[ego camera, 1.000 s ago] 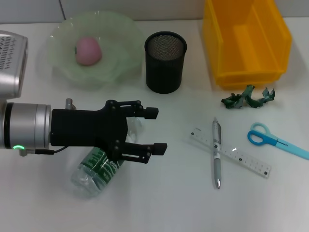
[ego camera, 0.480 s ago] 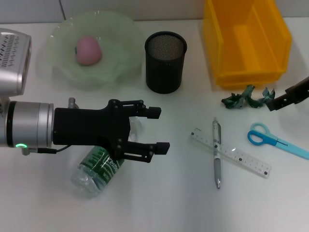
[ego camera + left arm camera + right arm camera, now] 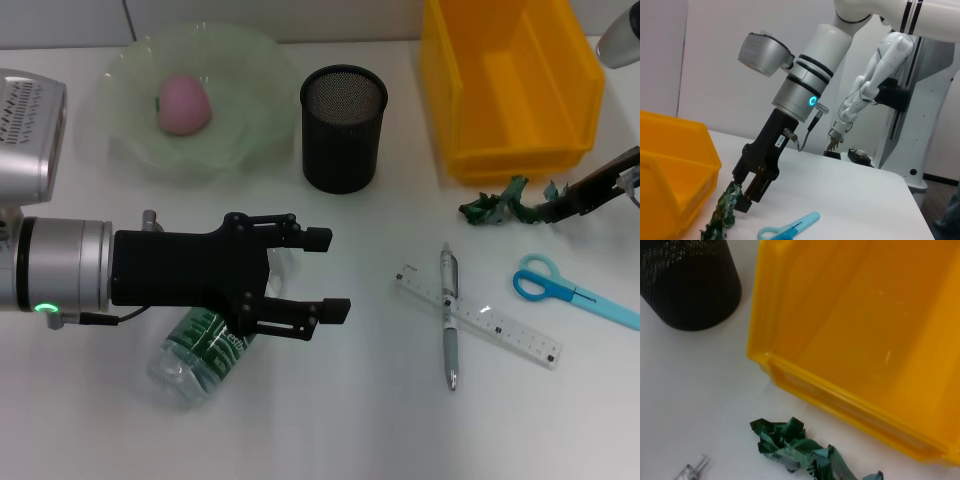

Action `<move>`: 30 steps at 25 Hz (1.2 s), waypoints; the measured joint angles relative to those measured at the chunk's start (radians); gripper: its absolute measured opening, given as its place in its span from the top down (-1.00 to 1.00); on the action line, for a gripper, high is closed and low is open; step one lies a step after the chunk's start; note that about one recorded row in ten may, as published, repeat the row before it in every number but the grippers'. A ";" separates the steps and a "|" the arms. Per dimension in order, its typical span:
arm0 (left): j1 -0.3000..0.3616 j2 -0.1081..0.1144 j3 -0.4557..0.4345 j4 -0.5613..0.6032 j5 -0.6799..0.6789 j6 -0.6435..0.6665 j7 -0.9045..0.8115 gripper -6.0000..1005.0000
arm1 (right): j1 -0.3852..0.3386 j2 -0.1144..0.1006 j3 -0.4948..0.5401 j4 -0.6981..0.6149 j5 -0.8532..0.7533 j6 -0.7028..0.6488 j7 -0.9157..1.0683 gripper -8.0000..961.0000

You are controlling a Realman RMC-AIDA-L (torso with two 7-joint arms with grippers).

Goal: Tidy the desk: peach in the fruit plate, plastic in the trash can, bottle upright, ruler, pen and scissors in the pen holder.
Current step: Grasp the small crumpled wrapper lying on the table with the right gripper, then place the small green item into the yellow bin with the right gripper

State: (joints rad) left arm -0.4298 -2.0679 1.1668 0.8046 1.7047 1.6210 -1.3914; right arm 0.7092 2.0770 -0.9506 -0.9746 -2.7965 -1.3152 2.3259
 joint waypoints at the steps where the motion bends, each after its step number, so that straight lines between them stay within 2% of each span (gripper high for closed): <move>1: 0.000 0.000 0.000 0.000 0.000 0.000 0.000 -0.65 | 0.000 0.000 0.000 0.000 0.000 0.000 0.000 -0.38; 10: -0.003 0.000 0.008 -0.015 0.004 -0.012 0.003 -0.65 | -0.009 0.003 -0.039 0.015 0.018 0.053 -0.006 0.16; 16: -0.003 0.000 0.008 -0.016 0.006 -0.012 0.003 -0.65 | -0.018 0.006 -0.060 0.016 0.029 0.070 -0.009 0.70; 20: -0.001 0.000 0.008 -0.016 0.007 -0.012 0.003 -0.65 | -0.057 0.005 -0.073 -0.035 0.099 0.038 -0.031 0.92; 22: -0.001 0.000 0.008 -0.016 0.007 -0.012 0.003 -0.65 | -0.072 0.005 -0.073 -0.061 0.115 0.019 -0.035 0.95; 24: -0.001 0.000 0.008 -0.016 0.007 -0.008 0.003 -0.65 | -0.107 0.003 -0.071 -0.139 0.155 -0.036 -0.047 0.97; 25: -0.001 0.000 0.008 -0.016 0.007 -0.007 0.003 -0.65 | -0.148 0.001 -0.062 -0.233 0.218 -0.100 -0.063 0.98; 26: -0.001 0.000 0.008 -0.016 0.007 -0.007 0.003 -0.65 | -0.148 0.001 -0.062 -0.233 0.218 -0.100 -0.063 0.98; 28: -0.001 0.000 0.008 -0.016 0.007 -0.006 0.003 -0.65 | -0.182 -0.005 -0.039 -0.324 0.288 -0.156 -0.075 0.98; 29: -0.002 0.000 0.008 -0.016 0.007 -0.006 0.003 -0.65 | -0.200 -0.009 -0.012 -0.373 0.344 -0.191 -0.084 0.98; 30: -0.003 0.000 0.008 -0.016 0.007 -0.006 0.003 -0.65 | -0.221 -0.020 0.062 -0.437 0.443 -0.234 -0.097 0.98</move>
State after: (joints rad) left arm -0.4323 -2.0678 1.1750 0.7884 1.7121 1.6147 -1.3887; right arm 0.4883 2.0570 -0.8889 -1.4120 -2.3537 -1.5491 2.2293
